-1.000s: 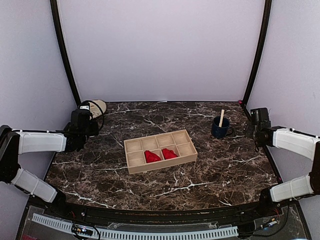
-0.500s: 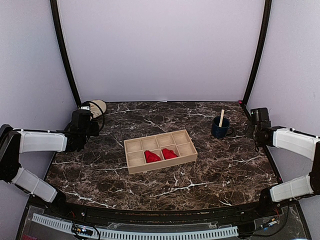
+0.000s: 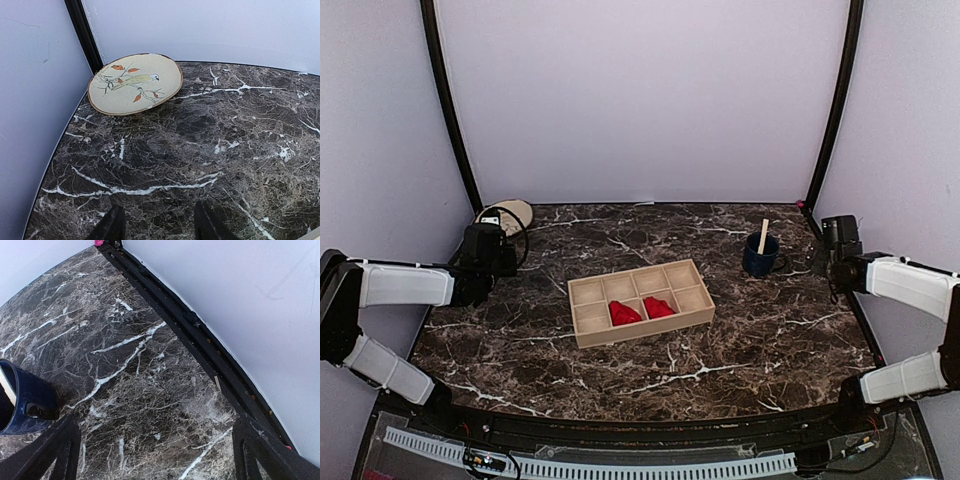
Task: Roll the socks
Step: Reset both arms
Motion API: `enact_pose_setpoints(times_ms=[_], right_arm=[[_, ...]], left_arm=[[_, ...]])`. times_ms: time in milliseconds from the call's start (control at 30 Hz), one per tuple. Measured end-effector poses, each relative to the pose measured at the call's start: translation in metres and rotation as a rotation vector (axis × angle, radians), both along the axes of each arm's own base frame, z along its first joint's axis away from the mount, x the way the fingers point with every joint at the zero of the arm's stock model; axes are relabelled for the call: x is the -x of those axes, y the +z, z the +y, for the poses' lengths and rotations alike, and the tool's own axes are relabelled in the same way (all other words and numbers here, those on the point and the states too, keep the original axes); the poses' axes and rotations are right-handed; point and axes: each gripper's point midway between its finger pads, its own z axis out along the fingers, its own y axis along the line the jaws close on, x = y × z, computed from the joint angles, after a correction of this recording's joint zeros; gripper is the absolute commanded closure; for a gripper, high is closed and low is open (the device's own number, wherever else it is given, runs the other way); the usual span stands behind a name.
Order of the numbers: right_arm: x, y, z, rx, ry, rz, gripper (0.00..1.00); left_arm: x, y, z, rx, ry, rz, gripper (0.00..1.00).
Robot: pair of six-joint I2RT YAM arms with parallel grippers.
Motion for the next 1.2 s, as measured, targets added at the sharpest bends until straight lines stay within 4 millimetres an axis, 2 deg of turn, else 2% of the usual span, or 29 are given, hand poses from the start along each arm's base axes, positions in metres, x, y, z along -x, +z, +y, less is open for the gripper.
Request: enact_pose_setpoints(times_ms=[1200], right_arm=[[0.0,0.0031,0.0022,-0.014,0.011,-0.012,0.01]], left_arm=[[0.0,-0.0002,0.0006,-0.001,0.001,0.0,0.51]])
